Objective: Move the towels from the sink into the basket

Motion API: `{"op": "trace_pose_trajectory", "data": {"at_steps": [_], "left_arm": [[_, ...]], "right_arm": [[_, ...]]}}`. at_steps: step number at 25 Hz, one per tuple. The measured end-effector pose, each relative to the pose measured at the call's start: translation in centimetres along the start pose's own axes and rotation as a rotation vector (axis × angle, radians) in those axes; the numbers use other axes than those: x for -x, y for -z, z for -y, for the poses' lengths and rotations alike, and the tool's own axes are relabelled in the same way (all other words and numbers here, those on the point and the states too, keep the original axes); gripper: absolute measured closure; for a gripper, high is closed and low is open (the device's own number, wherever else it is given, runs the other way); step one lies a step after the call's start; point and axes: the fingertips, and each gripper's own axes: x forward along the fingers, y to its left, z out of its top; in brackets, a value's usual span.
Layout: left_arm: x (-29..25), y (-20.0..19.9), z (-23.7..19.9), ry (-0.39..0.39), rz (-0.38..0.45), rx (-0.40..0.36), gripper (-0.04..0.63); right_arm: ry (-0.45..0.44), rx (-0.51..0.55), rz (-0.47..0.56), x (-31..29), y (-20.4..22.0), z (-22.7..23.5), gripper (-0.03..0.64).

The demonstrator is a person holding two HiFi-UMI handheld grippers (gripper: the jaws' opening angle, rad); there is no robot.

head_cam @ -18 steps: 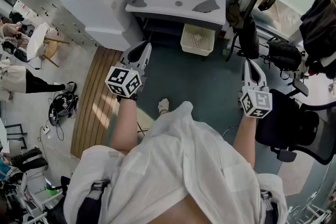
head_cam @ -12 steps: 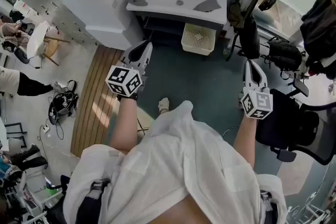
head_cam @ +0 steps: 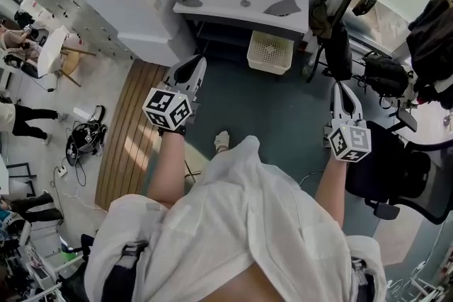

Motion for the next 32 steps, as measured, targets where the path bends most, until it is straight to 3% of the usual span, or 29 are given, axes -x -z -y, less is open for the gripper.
{"op": "trace_pose_trajectory", "data": {"at_steps": [19, 32], "left_arm": [[-1.7, 0.1, 0.9, -0.014, -0.016, -0.015, 0.58], [-13.1, 0.9, -4.7, 0.0, -0.021, 0.029, 0.58]], "right_arm": [[0.025, -0.014, -0.031, -0.4, 1.4, 3.5, 0.588], [0.021, -0.003, -0.078, -11.3, 2.1, 8.4, 0.588]]}}
